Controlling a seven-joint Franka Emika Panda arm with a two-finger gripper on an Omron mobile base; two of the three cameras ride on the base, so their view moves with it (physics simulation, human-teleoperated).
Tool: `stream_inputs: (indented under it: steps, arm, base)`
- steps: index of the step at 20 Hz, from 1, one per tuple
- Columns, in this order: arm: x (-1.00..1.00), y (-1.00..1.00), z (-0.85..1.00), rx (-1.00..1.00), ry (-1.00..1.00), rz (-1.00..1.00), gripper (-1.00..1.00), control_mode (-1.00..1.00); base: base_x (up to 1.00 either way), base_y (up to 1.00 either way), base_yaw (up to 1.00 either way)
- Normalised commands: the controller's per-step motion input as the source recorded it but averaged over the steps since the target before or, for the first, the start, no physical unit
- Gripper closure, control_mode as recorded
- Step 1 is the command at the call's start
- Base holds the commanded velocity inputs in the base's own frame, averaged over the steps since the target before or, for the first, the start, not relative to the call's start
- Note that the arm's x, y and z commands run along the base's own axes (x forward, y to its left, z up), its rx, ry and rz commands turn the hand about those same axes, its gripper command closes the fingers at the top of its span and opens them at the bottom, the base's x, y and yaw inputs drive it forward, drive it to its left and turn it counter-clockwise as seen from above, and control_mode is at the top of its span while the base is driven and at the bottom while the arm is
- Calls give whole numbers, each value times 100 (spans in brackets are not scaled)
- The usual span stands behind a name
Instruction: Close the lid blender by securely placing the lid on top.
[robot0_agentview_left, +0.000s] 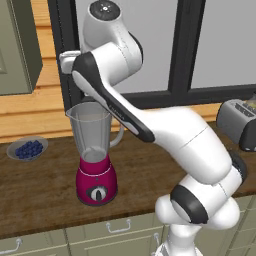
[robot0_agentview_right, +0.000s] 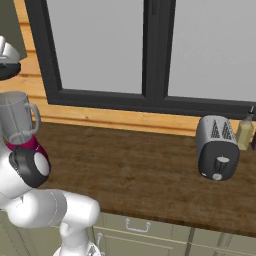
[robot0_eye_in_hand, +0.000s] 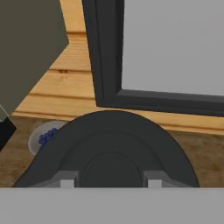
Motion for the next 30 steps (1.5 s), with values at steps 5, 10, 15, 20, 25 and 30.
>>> stream_inputs:
  steps: [5, 10, 15, 20, 25, 30]
  arm:
    - [0, 26, -36, 0, 0, 9, 100, -100]
    - [-1, 0, -43, -2, 1, 7, 100, -100]
    - [0, 0, -27, -4, 1, 2, 100, -100]
    - [4, 0, -21, -3, 0, 0, 100, -100]
    - [0, 0, -18, -1, 0, 0, 100, -100]
    - [1, 1, -11, 0, 0, 0, 100, -100]
  base:
    - [0, 0, 0]
    - [0, 0, 0]
    - [0, 0, 0]
    - [0, 0, 0]
    - [0, 0, 0]
    - [0, 0, 0]
